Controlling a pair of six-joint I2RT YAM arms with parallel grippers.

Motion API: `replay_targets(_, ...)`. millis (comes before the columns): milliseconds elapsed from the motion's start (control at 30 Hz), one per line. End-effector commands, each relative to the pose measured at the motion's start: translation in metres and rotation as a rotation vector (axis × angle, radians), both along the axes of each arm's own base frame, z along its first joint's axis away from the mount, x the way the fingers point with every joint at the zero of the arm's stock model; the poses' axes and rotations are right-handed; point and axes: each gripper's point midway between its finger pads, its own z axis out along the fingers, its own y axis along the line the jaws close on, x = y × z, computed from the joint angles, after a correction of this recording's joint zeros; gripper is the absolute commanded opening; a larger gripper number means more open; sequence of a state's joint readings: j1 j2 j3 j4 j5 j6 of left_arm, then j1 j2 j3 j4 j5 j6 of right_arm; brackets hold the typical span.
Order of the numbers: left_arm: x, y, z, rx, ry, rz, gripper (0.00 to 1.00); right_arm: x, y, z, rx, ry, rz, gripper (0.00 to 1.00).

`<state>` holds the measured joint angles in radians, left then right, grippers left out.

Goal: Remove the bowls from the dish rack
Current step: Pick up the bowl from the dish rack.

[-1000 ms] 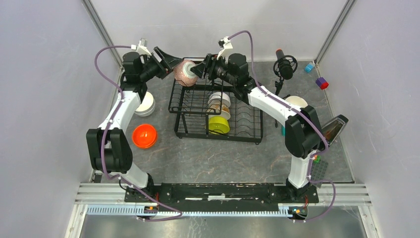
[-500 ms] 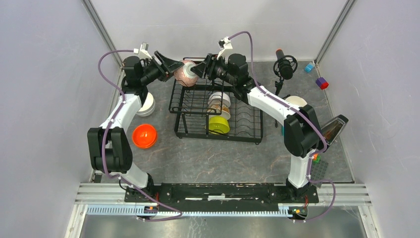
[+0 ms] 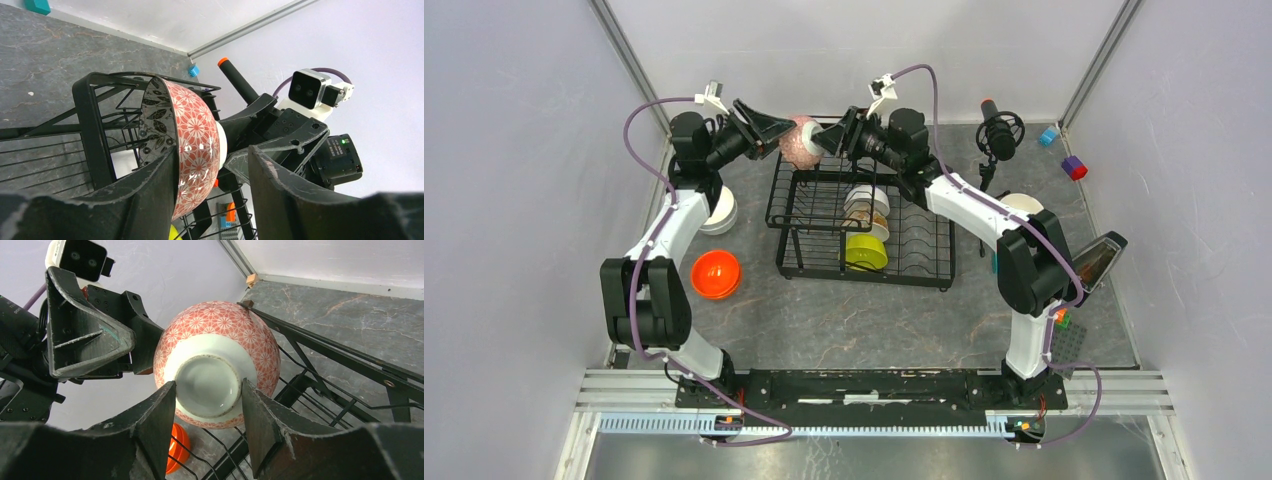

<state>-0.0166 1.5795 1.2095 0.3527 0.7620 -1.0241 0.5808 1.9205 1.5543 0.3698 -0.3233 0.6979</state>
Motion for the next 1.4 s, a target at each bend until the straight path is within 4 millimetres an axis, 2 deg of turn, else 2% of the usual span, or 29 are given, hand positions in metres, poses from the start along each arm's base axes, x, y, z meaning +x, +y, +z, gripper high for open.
replay_targets(0, -0.025, -0.018, 0.035, -0.036, -0.083, -0.093, 0.56, 0.002, 0.000, -0.012, 0.011, 0.017, 0.020, 0.55)
replay_targets(133, -0.029, -0.033, 0.030, -0.033, -0.073, -0.140, 0.52, 0.000, 0.000, -0.013, 0.015, 0.020, 0.024, 0.54)
replay_targets(300, -0.029, -0.040, 0.021, -0.034, -0.058, -0.156, 0.46, -0.003, -0.002, -0.014, 0.018, 0.018, 0.028, 0.52)
replay_targets(500, -0.030, -0.049, 0.023, -0.063, -0.070, -0.180, 0.36, -0.004, -0.002, -0.018, 0.026, 0.028, 0.036, 0.51)
replay_targets(633, -0.031, -0.052, 0.024, -0.083, -0.081, -0.191, 0.34, -0.005, -0.004, -0.023, 0.030, 0.037, 0.036, 0.50)
replay_targets(767, -0.031, -0.053, 0.028, -0.115, -0.097, -0.197, 0.24, -0.007, -0.005, -0.024, 0.040, 0.040, 0.048, 0.50)
replay_targets(900, -0.031, -0.052, 0.031, -0.127, -0.117, -0.196, 0.13, -0.009, -0.008, -0.016, 0.053, 0.022, 0.054, 0.52)
replay_targets(1067, -0.030, -0.053, 0.042, -0.184, -0.140, -0.203, 0.04, -0.010, -0.011, -0.011, 0.062, 0.019, 0.055, 0.52)
replay_targets(1233, -0.030, -0.052, 0.059, -0.259, -0.177, -0.215, 0.02, -0.011, -0.016, -0.005, 0.064, 0.003, 0.048, 0.53)
replay_targets(1367, -0.029, -0.051, 0.062, -0.276, -0.189, -0.206, 0.02, -0.011, -0.020, -0.004, 0.064, -0.001, 0.045, 0.53)
